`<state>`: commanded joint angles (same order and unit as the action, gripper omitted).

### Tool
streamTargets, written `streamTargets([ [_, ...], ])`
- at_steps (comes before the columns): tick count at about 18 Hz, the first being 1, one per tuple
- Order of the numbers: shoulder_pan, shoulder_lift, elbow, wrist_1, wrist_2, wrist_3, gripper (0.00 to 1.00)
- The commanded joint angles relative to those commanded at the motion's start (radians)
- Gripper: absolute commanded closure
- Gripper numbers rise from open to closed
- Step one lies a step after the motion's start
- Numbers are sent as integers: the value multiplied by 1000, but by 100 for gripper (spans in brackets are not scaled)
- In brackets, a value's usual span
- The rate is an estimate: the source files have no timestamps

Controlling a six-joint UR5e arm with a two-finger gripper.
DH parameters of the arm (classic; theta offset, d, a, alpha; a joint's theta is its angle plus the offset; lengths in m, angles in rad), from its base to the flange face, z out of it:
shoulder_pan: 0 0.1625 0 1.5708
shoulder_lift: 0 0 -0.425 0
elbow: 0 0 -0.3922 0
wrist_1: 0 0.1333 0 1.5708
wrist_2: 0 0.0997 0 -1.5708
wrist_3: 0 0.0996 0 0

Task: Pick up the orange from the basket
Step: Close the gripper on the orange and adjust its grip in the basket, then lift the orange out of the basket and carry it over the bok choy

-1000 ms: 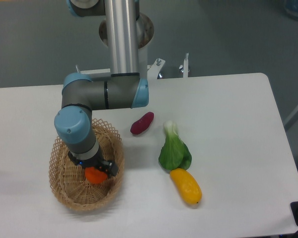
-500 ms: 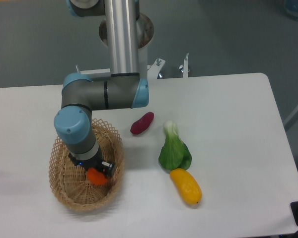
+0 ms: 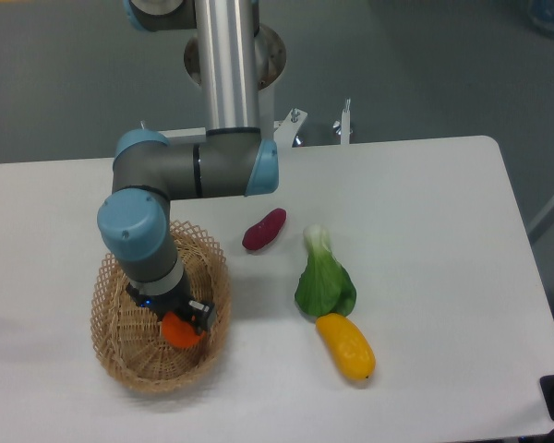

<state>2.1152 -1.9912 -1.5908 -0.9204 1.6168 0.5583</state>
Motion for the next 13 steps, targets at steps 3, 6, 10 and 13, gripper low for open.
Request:
streamTargets([
  [3, 51, 32, 37, -75, -29, 72, 33],
  [6, 130, 51, 116, -181, -84, 167, 33],
  [10, 213, 80, 158, -242, -100, 326, 33],
  [13, 287, 101, 157, -264, -130, 426, 33],
])
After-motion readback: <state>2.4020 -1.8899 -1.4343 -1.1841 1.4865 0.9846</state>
